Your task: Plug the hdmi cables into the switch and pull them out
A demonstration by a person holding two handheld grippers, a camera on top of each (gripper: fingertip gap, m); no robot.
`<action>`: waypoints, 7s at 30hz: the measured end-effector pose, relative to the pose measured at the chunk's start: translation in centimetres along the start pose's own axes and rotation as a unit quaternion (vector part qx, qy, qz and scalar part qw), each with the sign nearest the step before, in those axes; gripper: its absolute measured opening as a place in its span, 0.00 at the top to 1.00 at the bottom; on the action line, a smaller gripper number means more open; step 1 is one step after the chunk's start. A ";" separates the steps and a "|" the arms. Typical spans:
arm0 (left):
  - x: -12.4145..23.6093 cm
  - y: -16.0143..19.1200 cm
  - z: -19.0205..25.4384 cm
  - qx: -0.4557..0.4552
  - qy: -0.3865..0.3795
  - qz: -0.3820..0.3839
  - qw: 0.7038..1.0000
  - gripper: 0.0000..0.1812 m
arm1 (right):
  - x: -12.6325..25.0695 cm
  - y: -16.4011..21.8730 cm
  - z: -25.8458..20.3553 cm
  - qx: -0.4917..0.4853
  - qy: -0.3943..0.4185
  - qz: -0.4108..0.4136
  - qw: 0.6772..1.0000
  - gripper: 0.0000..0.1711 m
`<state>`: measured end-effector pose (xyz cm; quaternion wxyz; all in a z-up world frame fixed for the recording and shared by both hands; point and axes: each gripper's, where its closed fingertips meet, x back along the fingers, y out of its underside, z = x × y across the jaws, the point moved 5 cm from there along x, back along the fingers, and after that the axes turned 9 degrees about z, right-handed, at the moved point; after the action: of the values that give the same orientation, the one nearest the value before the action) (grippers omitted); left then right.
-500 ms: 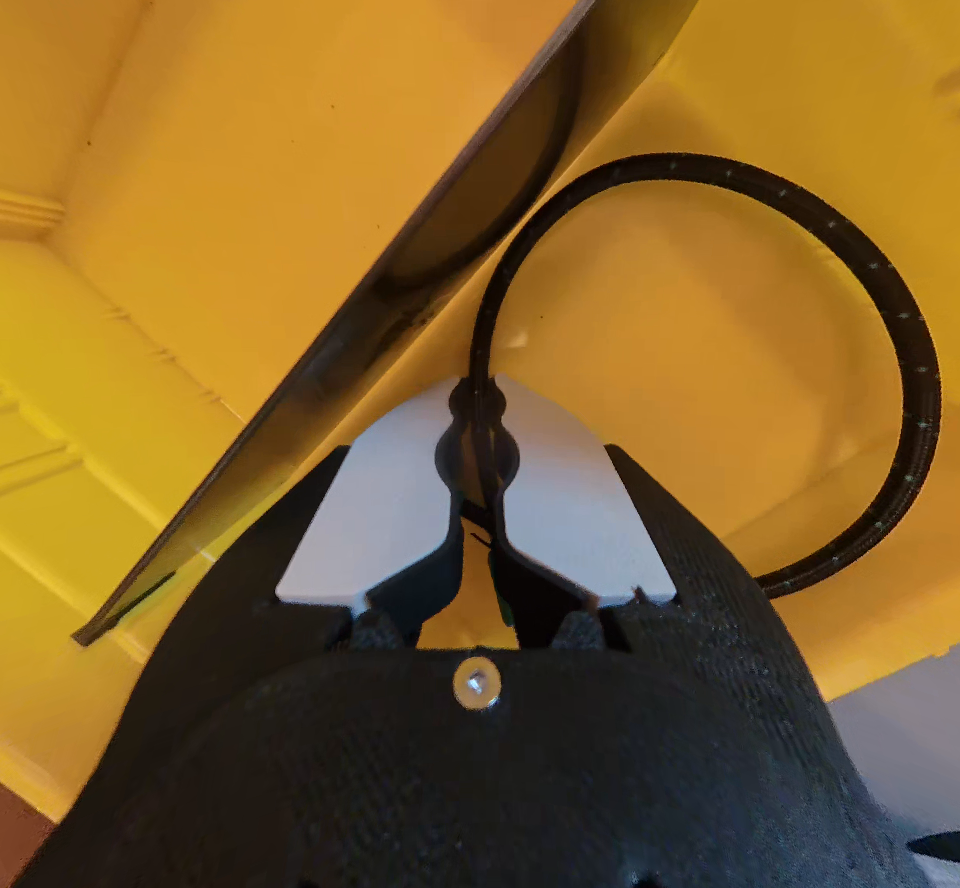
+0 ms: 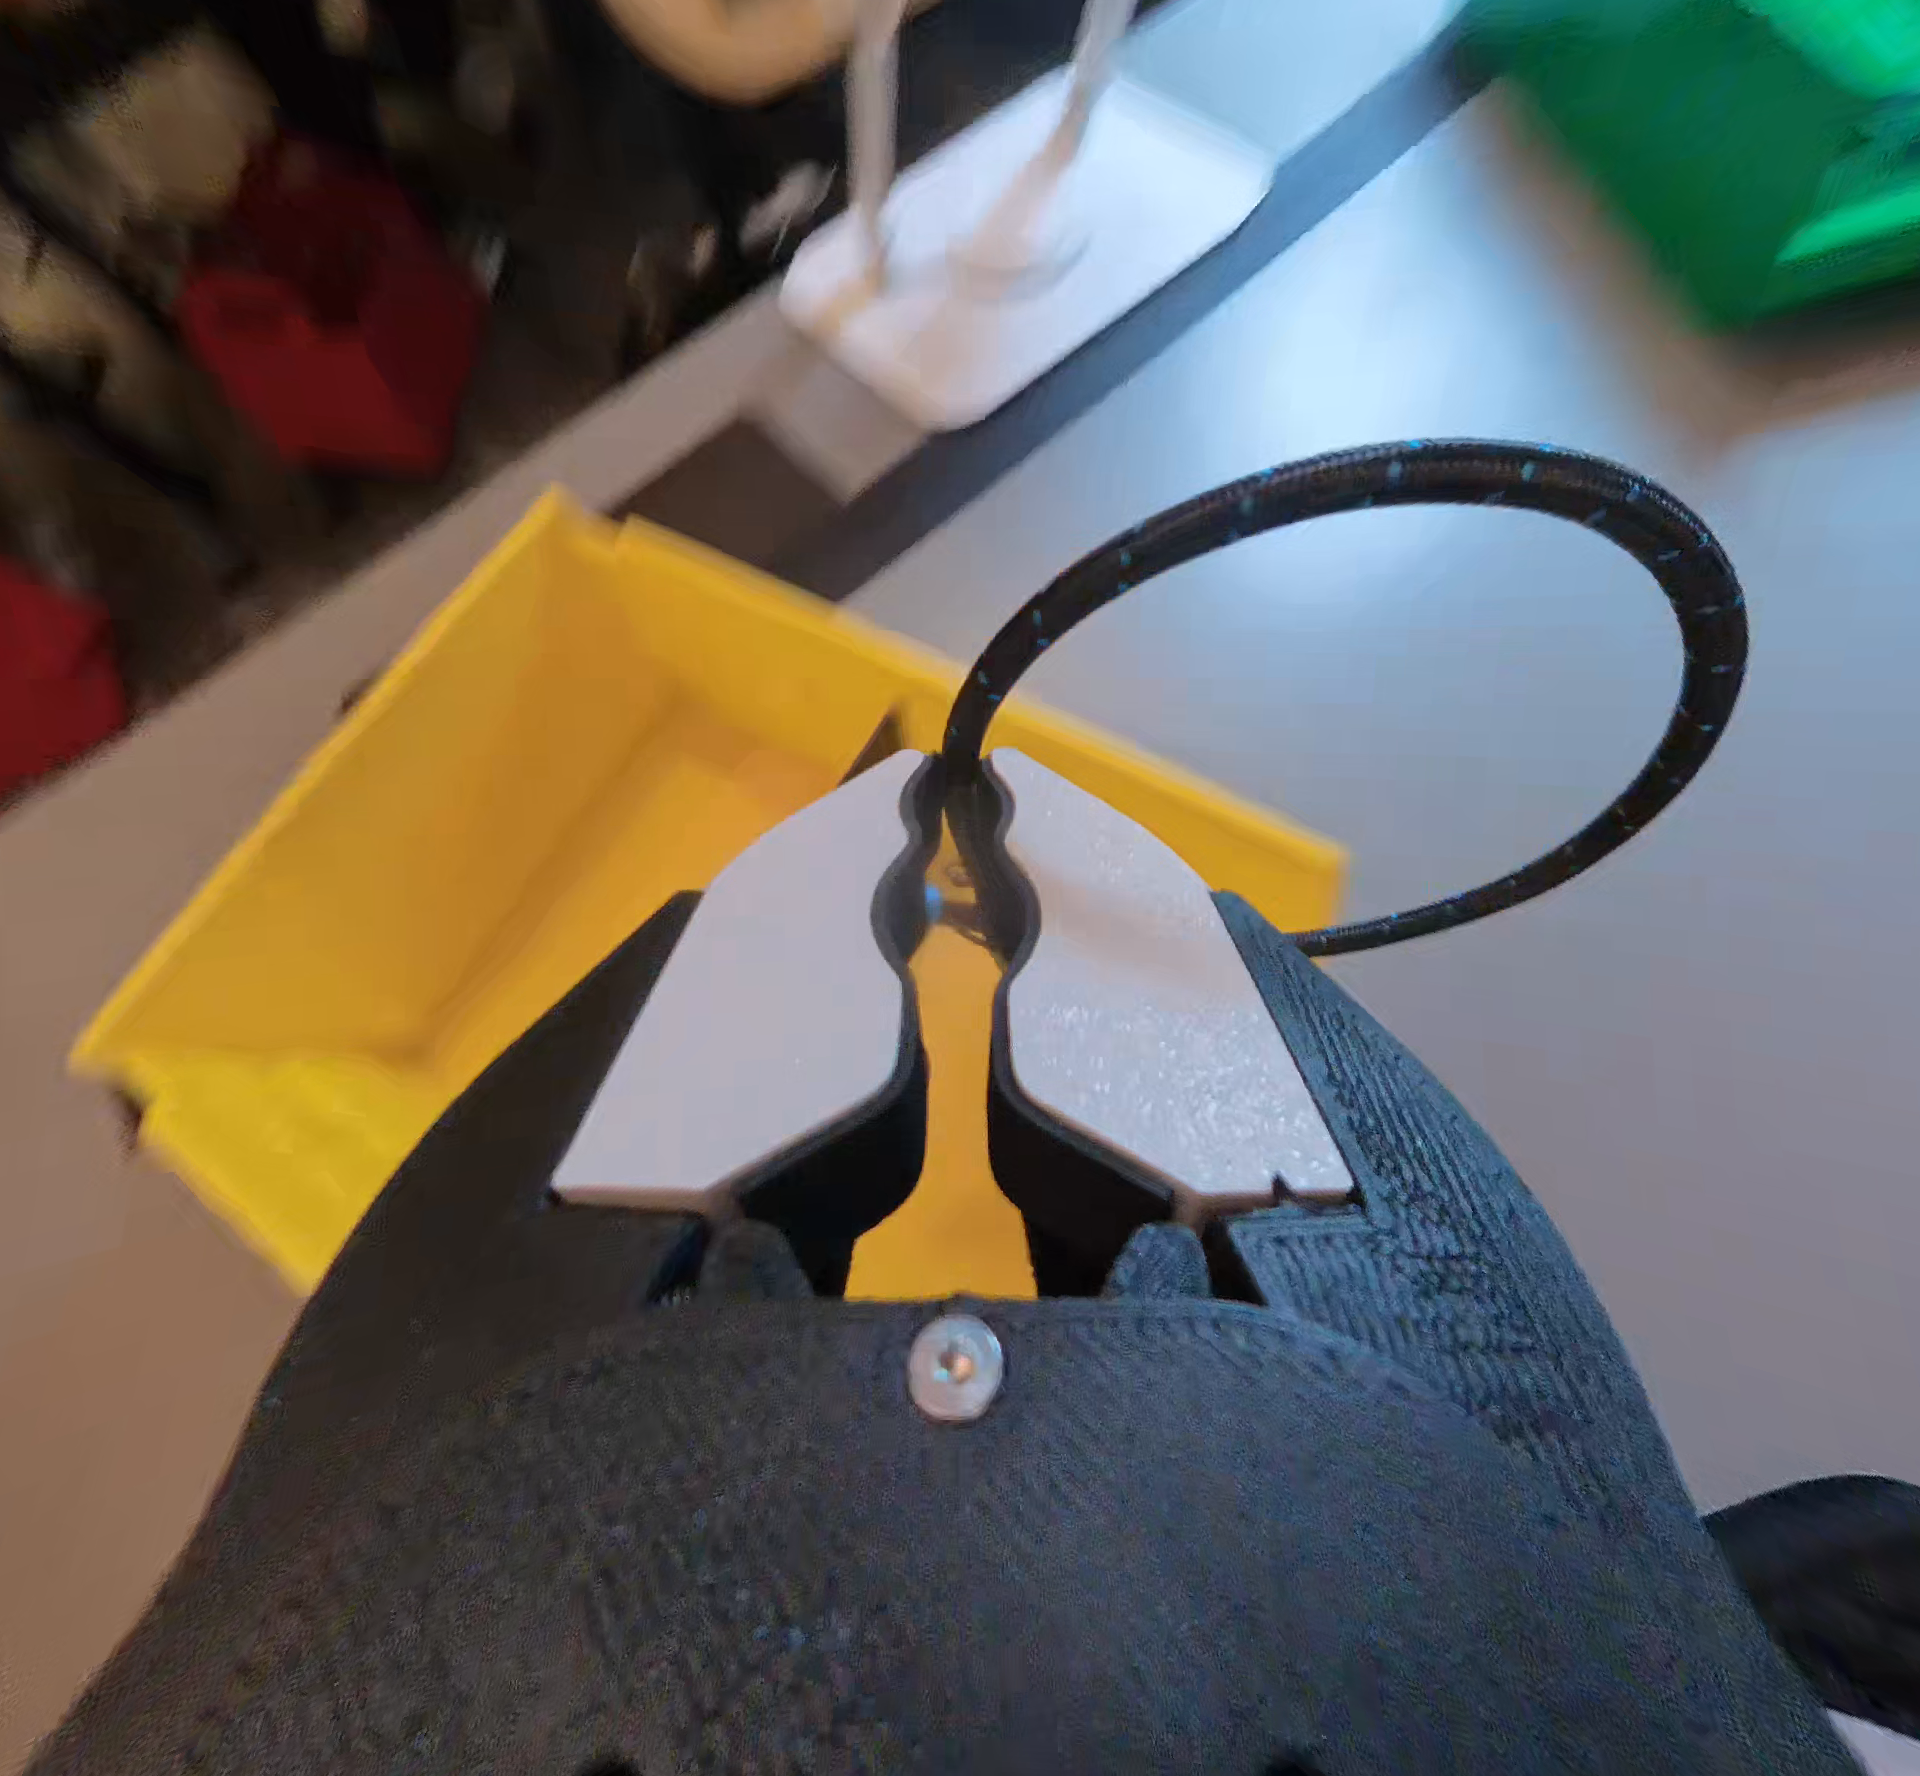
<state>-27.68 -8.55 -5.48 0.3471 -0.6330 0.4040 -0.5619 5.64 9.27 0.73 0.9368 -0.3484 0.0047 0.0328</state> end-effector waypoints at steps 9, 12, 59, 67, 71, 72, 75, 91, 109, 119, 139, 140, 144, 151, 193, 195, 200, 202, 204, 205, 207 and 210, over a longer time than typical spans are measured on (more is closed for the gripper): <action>-2.8 -4.1 16.4 -0.119 0.379 0.069 0.915 0.97 | 0.4 0.2 1.2 -0.013 0.033 -0.002 0.999 0.92; -7.2 -0.5 21.9 -0.195 0.433 -0.043 0.879 0.96 | 0.9 0.3 1.8 -0.014 0.048 -0.005 0.999 0.92; -6.5 7.4 24.3 -0.354 0.424 -0.269 0.789 0.75 | 3.0 2.9 5.3 -0.105 0.104 -0.001 0.989 0.91; -6.2 10.8 23.3 -0.424 0.390 -0.271 0.771 0.96 | 3.5 3.0 5.8 -0.116 0.111 0.006 0.987 0.91; -4.8 9.1 23.1 -0.446 0.390 -0.188 0.783 0.96 | 3.5 2.9 5.7 -0.118 0.110 0.007 0.987 0.91; -4.4 8.7 22.7 -0.457 0.382 -0.176 0.784 0.96 | 3.4 2.8 5.7 -0.118 0.109 0.008 0.987 0.91; -3.5 8.9 20.5 -0.479 0.350 -0.212 0.776 0.95 | 3.4 2.6 5.6 -0.116 0.107 0.008 0.987 0.92; -12.4 6.3 19.9 -0.071 0.197 -0.164 0.964 0.66 | 3.2 2.4 5.4 -0.119 0.101 0.007 0.988 0.91; -9.6 7.2 21.1 -0.190 0.327 -0.185 0.907 0.76 | 3.4 2.5 5.6 -0.135 0.099 0.017 0.986 0.91; -13.4 7.6 22.8 -0.086 0.302 -0.195 0.929 0.72 | 3.0 2.6 5.2 -0.123 0.092 0.004 0.988 0.91; -7.1 -9.4 15.3 -0.284 -0.029 0.095 0.954 0.93 | 0.9 1.3 1.0 -0.024 0.009 0.089 0.996 0.92; -6.5 -9.5 15.8 -0.306 -0.038 0.095 0.946 0.93 | 0.5 1.0 0.3 -0.010 -0.004 0.092 0.996 0.92; -5.1 -9.3 17.7 -0.365 -0.049 0.081 0.926 0.93 | -1.3 0.4 -2.6 0.067 -0.042 0.067 0.995 0.91; -4.2 -9.3 19.0 -0.358 -0.002 0.097 0.929 0.93 | -3.0 -0.1 -5.6 0.149 -0.064 0.033 0.986 0.91; -2.0 -9.6 23.4 -0.123 0.338 0.196 0.912 0.94 | 1.3 -4.6 -3.2 -0.233 -0.189 0.327 0.896 0.91; -1.9 -9.9 23.5 -0.096 0.356 0.207 0.906 0.94 | 1.5 -4.8 -2.7 -0.261 -0.185 0.351 0.880 0.91; -1.8 -10.2 23.9 -0.049 0.392 0.215 0.893 0.94 | 1.7 -5.3 -2.4 -0.310 -0.185 0.399 0.843 0.92; -1.9 -10.1 24.0 -0.050 0.394 0.206 0.894 0.94 | 1.7 -5.5 -2.7 -0.290 -0.188 0.386 0.855 0.92; -1.6 -10.1 24.0 -0.042 0.405 0.205 0.890 0.94 | 2.0 -5.7 -2.7 -0.266 -0.188 0.375 0.868 0.91; -1.5 -10.2 24.2 -0.031 0.415 0.205 0.886 0.94 | 2.2 -5.9 -2.6 -0.266 -0.189 0.378 0.866 0.91; -1.5 -10.3 24.7 -0.013 0.429 0.202 0.880 0.94 | 2.4 -6.1 -2.5 -0.266 -0.187 0.385 0.864 0.92; -1.7 -10.3 25.1 0.025 0.450 0.198 0.870 0.94 | 2.6 -6.2 -2.2 -0.275 -0.184 0.395 0.857 0.91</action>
<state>-1.64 -2.94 -0.15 0.2477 -0.2087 0.6191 -0.7154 8.63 3.28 3.06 0.6945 -0.5484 -0.0399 0.4640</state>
